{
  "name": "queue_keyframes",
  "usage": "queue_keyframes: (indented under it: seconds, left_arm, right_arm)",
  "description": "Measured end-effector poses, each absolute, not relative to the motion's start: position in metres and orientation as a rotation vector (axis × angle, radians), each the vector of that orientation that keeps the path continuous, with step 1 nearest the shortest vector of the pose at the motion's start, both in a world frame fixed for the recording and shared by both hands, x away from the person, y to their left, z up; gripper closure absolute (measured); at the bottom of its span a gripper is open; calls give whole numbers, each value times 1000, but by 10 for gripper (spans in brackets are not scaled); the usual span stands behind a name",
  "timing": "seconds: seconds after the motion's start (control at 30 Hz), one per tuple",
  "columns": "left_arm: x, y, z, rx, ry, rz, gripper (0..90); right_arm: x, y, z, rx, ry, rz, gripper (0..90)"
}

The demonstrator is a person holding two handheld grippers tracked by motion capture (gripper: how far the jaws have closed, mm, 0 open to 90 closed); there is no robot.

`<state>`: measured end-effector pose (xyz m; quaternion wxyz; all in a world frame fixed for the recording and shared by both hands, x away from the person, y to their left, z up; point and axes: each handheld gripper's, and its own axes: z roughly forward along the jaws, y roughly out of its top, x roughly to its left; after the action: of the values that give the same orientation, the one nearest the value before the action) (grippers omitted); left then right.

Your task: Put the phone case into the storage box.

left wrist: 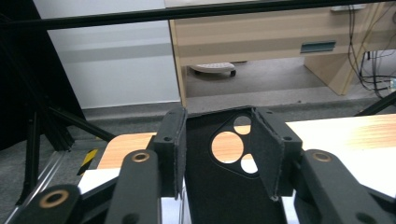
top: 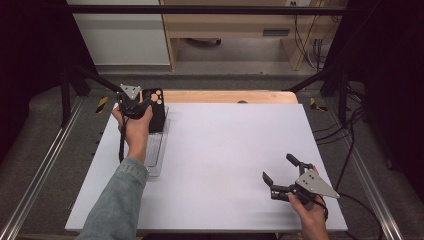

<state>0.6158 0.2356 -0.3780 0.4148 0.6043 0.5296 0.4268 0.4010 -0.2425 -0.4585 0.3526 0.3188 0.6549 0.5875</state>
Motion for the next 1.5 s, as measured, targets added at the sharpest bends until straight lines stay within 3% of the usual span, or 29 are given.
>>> queue_keyframes:
  seconds: [0.73,1.23,1.5]
  left_arm:
    - [592,233,-365,1552,1244,997,366]
    - [579,234,-363,1551,1193,904,140]
    - [571,230,-362,1549,1142,880,102]
  right_arm:
    - [401,-241,-458,821,1698,1518,26]
    - [401,-241,-459,828,1697,1517,24]
    - [402,-242,-459,845,1697,1512,24]
